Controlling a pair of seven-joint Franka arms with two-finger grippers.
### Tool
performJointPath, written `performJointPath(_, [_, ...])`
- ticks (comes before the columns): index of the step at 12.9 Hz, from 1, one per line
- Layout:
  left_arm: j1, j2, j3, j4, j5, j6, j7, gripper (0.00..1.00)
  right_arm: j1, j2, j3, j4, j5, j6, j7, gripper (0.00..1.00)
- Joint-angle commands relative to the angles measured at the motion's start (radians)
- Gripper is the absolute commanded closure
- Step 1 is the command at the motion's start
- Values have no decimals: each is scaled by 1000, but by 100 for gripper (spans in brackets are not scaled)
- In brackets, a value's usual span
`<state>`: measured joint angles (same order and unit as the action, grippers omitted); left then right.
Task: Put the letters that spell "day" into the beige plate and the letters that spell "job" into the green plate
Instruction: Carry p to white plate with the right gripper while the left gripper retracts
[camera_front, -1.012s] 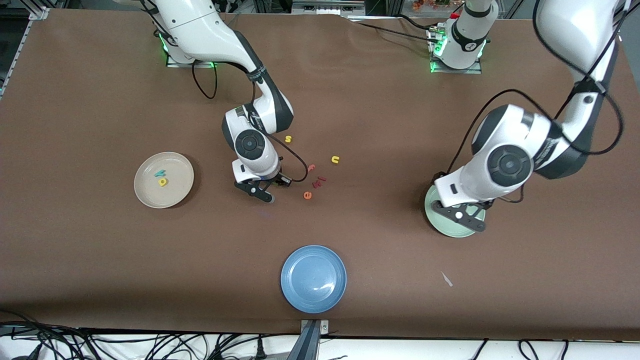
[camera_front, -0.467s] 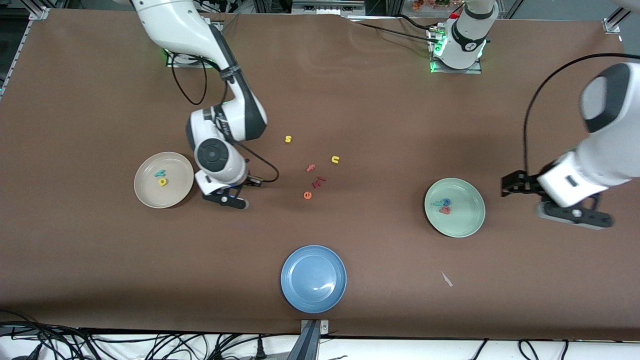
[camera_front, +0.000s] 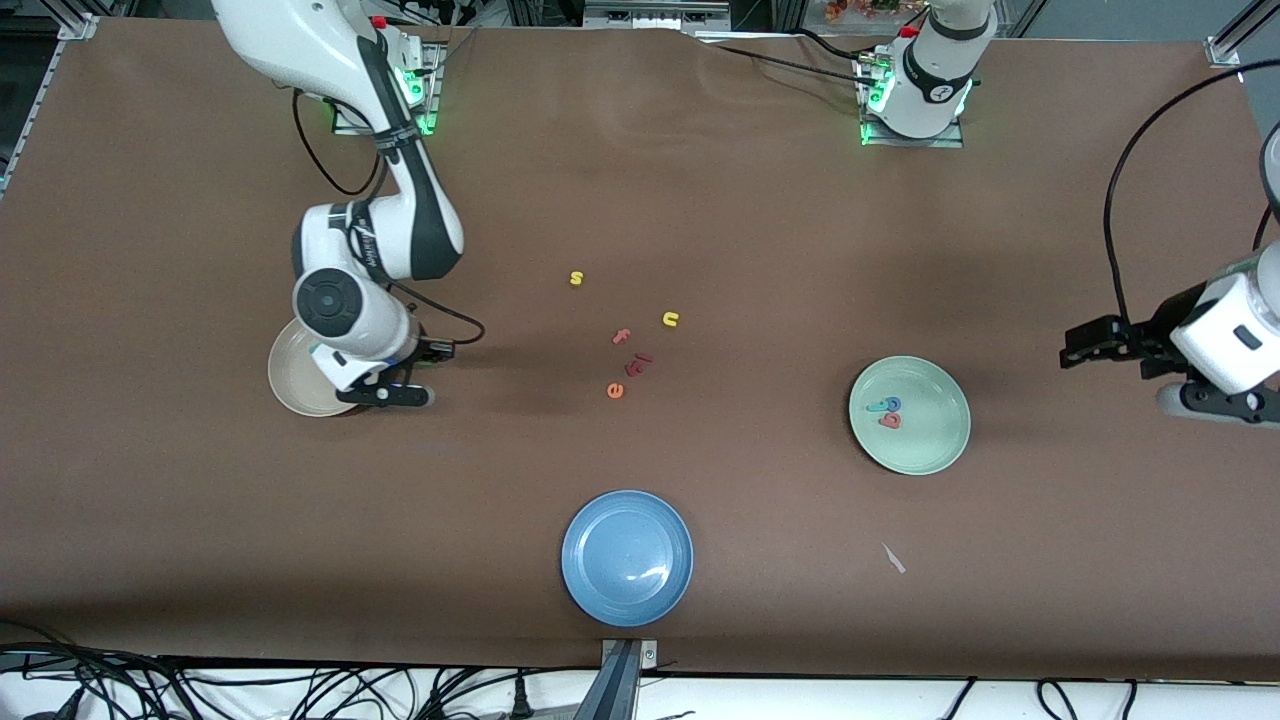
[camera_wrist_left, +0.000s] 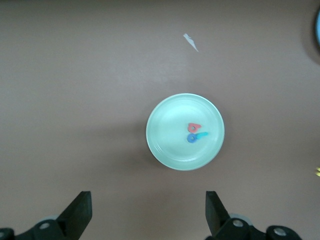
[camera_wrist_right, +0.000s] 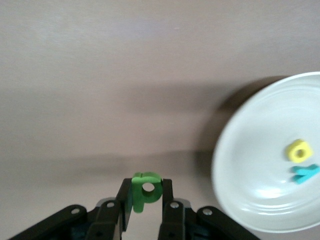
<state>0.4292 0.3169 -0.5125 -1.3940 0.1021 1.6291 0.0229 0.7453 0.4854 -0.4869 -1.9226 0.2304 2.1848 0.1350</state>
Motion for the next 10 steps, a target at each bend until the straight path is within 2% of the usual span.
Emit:
performJointPath(1, [-201, -111, 258, -63, -103, -40, 5, 0, 5, -74, -80, -96, -2, 33, -182, 100])
performJointPath(2, [-316, -117, 417, -65, -163, -54, 14, 0, 2, -67, -114, -96, 1, 33, -242, 100])
performJointPath(3, [-417, -127, 531, -68, -180, -54, 15, 0, -6, -59, -136, -96, 3, 33, -294, 100])
performJointPath(4, [-470, -148, 583, -85, -171, -51, 12, 0, -33, -47, -137, -96, 3, 33, -323, 100])
performJointPath(5, [-484, -188, 612, -132, -171, -7, 2, 0, -55, -33, -137, -92, 7, 41, -343, 87])
performJointPath(6, [-486, -223, 620, -188, -171, 44, 0, 0, -61, -25, -137, -87, 13, 44, -347, 3])
performJointPath(7, [-483, -255, 620, -232, -173, 73, 3, 0, -57, -25, -136, -76, 15, 32, -335, 0])
performJointPath(9, [-472, -367, 606, -368, -174, 130, 11, 0, -49, -27, -130, -38, 17, -16, -287, 0])
performJointPath(10, [-460, -384, 583, -390, -171, 130, 11, 0, -47, -27, -130, -4, 17, -67, -255, 0])
